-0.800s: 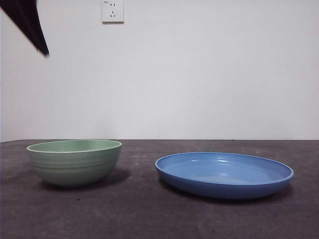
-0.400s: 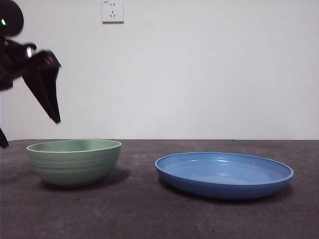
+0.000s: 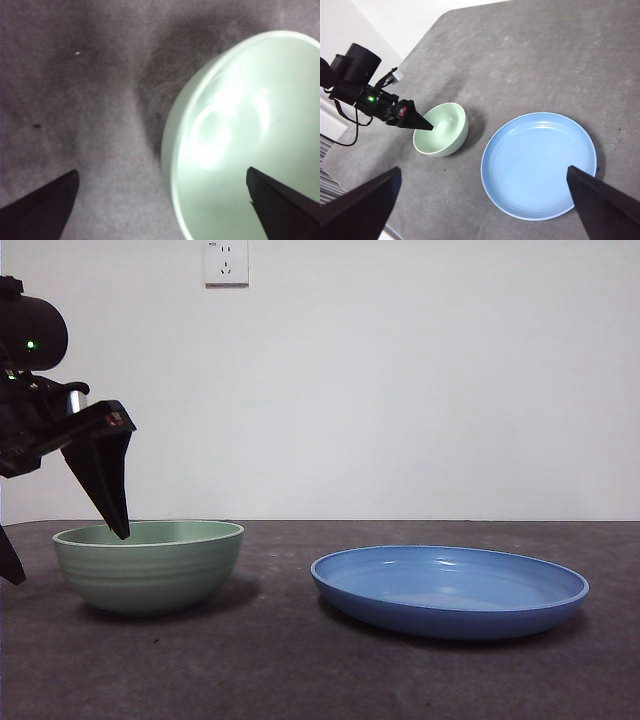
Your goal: Place the green bowl on the blue plate
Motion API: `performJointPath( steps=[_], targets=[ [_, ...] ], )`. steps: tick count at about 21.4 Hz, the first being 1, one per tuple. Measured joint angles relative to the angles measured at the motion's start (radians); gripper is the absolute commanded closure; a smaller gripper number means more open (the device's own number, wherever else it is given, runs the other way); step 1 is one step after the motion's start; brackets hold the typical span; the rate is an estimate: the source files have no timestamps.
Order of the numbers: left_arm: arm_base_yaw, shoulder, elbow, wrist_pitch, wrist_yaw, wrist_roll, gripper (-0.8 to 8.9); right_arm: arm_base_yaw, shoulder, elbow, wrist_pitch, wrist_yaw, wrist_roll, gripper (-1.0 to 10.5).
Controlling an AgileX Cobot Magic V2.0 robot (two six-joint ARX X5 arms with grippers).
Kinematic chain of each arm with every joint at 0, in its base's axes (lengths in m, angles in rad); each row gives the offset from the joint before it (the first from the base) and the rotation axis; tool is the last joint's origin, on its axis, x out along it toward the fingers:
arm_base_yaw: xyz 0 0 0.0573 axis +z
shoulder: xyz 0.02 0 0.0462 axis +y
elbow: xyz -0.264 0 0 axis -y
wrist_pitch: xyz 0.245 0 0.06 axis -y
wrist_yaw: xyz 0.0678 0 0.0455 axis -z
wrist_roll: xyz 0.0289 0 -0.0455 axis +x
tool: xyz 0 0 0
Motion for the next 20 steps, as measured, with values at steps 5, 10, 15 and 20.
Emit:
performJointPath(
  steps=[5,10,15,20],
  targets=[
    [-0.009,0.016,0.000,0.006,0.000,0.000,5.51,0.000,0.000,0.000,0.000,0.000,0.000,3.3],
    [-0.012,0.016,0.000,0.012,0.000,0.000,7.84,0.000,0.000,0.000,0.000,0.000,0.000,3.3],
    [-0.012,0.016,0.012,0.011,-0.003,-0.023,7.98,0.000,0.000,0.000,0.000,0.000,0.000,3.3],
    [-0.035,0.016,0.107,-0.105,-0.084,-0.068,7.98,0.000,0.000,0.000,0.000,0.000,0.000,3.3]
  ],
)
